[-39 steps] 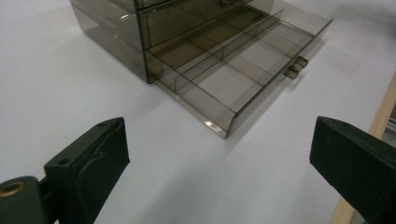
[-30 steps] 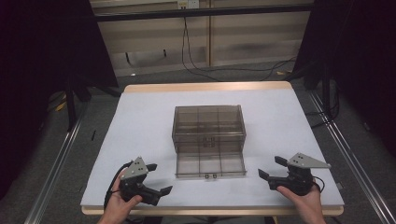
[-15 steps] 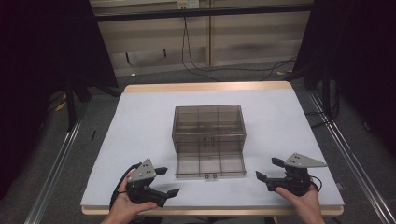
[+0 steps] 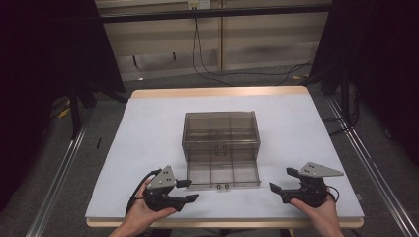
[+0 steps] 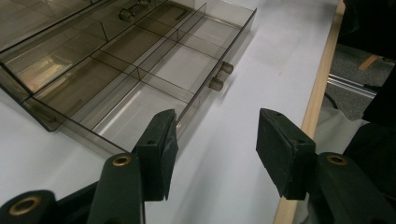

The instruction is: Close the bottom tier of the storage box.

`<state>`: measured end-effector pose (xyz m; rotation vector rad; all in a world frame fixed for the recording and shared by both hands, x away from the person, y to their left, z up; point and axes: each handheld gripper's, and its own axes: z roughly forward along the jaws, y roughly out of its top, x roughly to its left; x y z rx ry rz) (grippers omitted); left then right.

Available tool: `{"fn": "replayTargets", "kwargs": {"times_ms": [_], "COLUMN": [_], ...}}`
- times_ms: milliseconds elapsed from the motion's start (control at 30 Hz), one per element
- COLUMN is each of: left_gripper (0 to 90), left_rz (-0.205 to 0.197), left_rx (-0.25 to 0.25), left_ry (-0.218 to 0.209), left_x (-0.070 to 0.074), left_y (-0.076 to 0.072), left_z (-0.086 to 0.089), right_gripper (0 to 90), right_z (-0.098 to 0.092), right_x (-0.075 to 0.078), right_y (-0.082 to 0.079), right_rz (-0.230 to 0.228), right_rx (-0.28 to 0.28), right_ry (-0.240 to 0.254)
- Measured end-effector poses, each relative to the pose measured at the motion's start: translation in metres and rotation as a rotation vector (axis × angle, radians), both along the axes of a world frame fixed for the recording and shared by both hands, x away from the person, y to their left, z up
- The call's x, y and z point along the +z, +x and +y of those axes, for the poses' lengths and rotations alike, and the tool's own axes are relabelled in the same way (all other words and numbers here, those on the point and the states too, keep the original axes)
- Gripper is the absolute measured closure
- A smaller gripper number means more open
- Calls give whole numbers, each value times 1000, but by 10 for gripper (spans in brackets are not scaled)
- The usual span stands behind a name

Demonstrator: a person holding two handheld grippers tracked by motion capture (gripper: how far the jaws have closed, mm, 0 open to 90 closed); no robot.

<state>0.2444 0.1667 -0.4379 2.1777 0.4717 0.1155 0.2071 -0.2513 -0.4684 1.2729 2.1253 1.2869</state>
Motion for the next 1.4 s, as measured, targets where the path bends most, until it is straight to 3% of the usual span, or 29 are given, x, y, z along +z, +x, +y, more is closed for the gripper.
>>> {"fn": "replayTargets", "kwargs": {"times_ms": [200,267,367,500,633,767,833,1067,1100,1167,1300,1400], "left_gripper": [534,605,641,759,788,863,892,900,900,900,900,900], "left_rz": [-50,-35,-29,-11,-28,-25,-28,-45,-46,-52,-51,-40], "left_rx": [-27,-31,-49,-73,-100,-91,-99,-114,-114,-117,-135,-128], "left_ry": [-3,-13,2,22,39,8,17,16,-11,-10,16,3], "left_x": [-3,-6,-9,-8,-5,-3,-3,3,6,7,3,-4], "left_y": [-1,-1,-1,-3,-3,1,4,11,13,15,17,18], "left_z": [-9,-11,-16,-25,-29,-36,-39,-49,-53,-56,-65,-67], "right_gripper": [149,153,152,155,155,155,155,155,155,155,155,155], "right_z": [0,-2,-2,-2,-1,-1,-1,-2,-2,-2,-2,-3], "right_x": [1,2,1,1,1,1,1,1,1,1,1,0], "right_y": [-1,-1,-1,-1,-1,0,0,0,0,0,0,0], "right_rz": [-8,-14,-14,-12,-10,-5,-5,-4,-2,2,2,4], "right_rx": [0,-14,-16,-12,-10,-8,-9,-11,-8,-9,-9,-16], "right_ry": [6,4,4,2,0,3,3,4,6,7,9,7]}}
